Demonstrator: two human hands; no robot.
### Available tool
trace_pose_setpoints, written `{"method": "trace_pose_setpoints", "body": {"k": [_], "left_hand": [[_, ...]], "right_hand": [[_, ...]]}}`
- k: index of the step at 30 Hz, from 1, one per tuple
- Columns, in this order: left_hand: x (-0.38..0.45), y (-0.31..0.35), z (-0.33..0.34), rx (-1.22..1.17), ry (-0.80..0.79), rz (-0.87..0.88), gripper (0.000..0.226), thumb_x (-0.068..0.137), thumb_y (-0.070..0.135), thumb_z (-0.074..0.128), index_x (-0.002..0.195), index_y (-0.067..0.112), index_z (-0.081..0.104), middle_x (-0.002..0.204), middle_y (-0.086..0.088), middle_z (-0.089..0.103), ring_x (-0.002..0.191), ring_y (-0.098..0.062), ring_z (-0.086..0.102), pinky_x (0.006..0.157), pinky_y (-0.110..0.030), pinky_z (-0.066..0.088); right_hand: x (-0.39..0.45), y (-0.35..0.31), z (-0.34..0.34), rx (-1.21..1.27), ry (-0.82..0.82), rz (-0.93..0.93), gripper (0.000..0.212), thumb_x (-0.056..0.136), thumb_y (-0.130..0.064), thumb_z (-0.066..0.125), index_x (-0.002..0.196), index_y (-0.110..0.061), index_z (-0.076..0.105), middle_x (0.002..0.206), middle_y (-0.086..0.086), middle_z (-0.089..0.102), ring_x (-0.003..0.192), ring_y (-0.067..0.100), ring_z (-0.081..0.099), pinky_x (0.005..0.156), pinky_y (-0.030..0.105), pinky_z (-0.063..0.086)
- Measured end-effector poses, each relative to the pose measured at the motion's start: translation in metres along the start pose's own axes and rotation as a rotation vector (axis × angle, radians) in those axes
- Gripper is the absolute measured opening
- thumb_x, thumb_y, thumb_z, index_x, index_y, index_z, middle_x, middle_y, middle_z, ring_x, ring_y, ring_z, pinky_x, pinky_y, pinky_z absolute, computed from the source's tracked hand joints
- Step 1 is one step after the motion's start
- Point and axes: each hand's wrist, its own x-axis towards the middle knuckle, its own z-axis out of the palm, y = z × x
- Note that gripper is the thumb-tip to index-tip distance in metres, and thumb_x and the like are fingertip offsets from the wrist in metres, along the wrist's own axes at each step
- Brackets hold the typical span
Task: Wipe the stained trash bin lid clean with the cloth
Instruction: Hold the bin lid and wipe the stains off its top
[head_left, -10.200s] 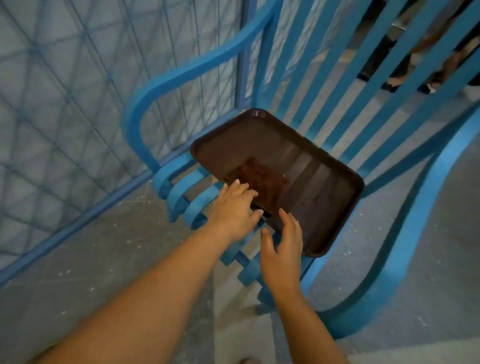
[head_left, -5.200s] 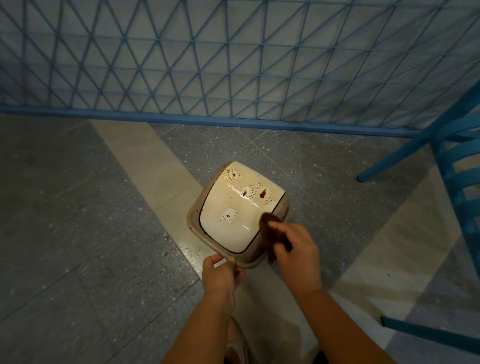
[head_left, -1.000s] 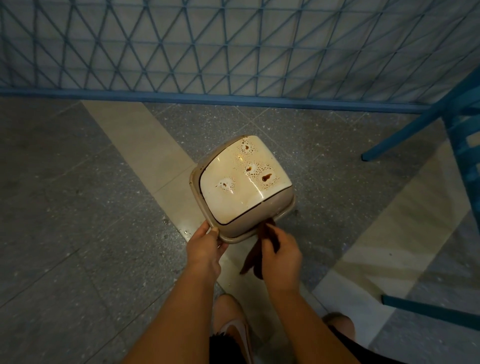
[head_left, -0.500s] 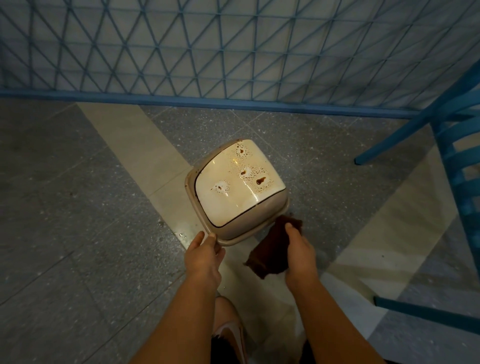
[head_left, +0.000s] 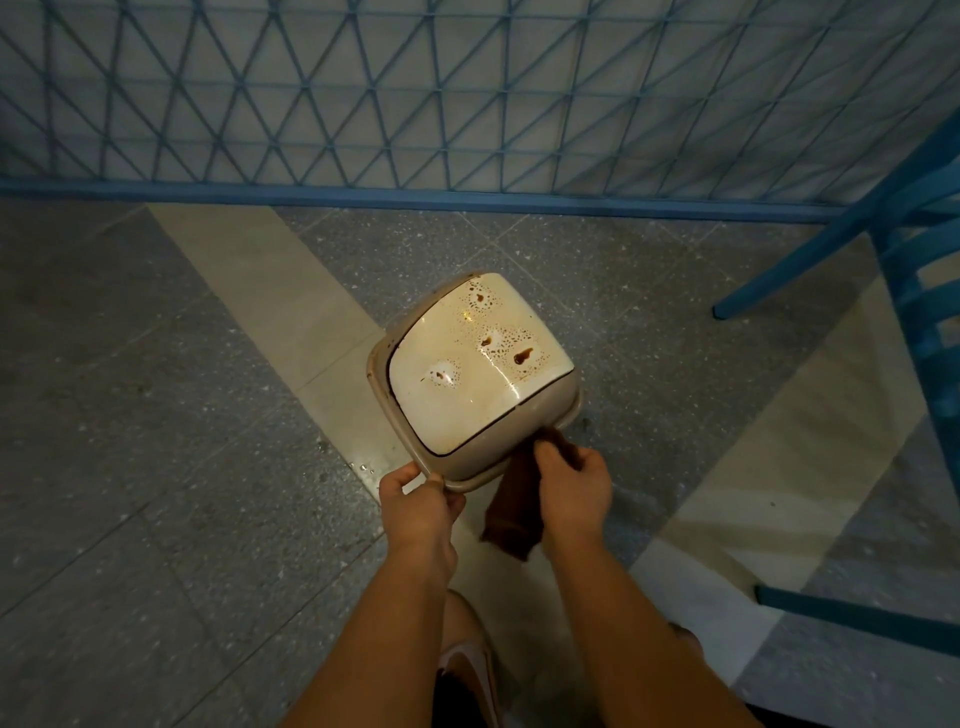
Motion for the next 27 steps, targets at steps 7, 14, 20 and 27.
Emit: {"method": "trace_pose_setpoints", "body": {"k": [7, 14, 20, 27], "left_hand": [[0.003, -0.001, -0.002, -0.006, -0.019, -0.01, 0.027, 0.092, 0.001, 0.055, 0.112, 0.017, 0.047, 0.103, -0.019, 0.064, 0.102, -0.031, 0.062, 0.072, -0.027, 0.052], [0.008, -0.002, -0.003, 0.007, -0.024, -0.012, 0.026, 0.091, 0.001, 0.058, 0.108, 0.019, 0.05, 0.1, -0.02, 0.064, 0.089, -0.029, 0.061, 0.072, -0.033, 0.055], [0.008, 0.002, -0.003, 0.058, -0.038, 0.014, 0.025, 0.093, 0.0, 0.053, 0.113, 0.014, 0.046, 0.095, -0.02, 0.061, 0.091, -0.027, 0.059, 0.064, -0.027, 0.05], [0.008, 0.003, -0.007, 0.045, -0.071, -0.025, 0.023, 0.092, 0.003, 0.056, 0.112, 0.014, 0.05, 0.089, -0.015, 0.063, 0.082, -0.026, 0.061, 0.078, -0.035, 0.052]], "right_hand": [[0.014, -0.01, 0.001, 0.089, 0.075, 0.025, 0.018, 0.081, -0.015, 0.067, 0.094, -0.02, 0.055, 0.099, 0.007, 0.063, 0.092, 0.024, 0.062, 0.086, 0.044, 0.053], [-0.011, 0.015, 0.01, -0.072, -0.056, 0.065, 0.016, 0.077, -0.015, 0.071, 0.089, -0.016, 0.06, 0.094, 0.01, 0.067, 0.088, 0.024, 0.064, 0.084, 0.044, 0.055], [0.039, -0.038, -0.01, 0.047, 0.066, 0.073, 0.031, 0.078, -0.018, 0.07, 0.107, -0.015, 0.059, 0.098, 0.007, 0.062, 0.091, 0.025, 0.061, 0.085, 0.041, 0.053], [-0.008, 0.012, 0.016, 0.069, -0.03, 0.14, 0.014, 0.078, -0.012, 0.067, 0.087, -0.015, 0.057, 0.094, 0.011, 0.065, 0.088, 0.028, 0.064, 0.084, 0.047, 0.054]]}}
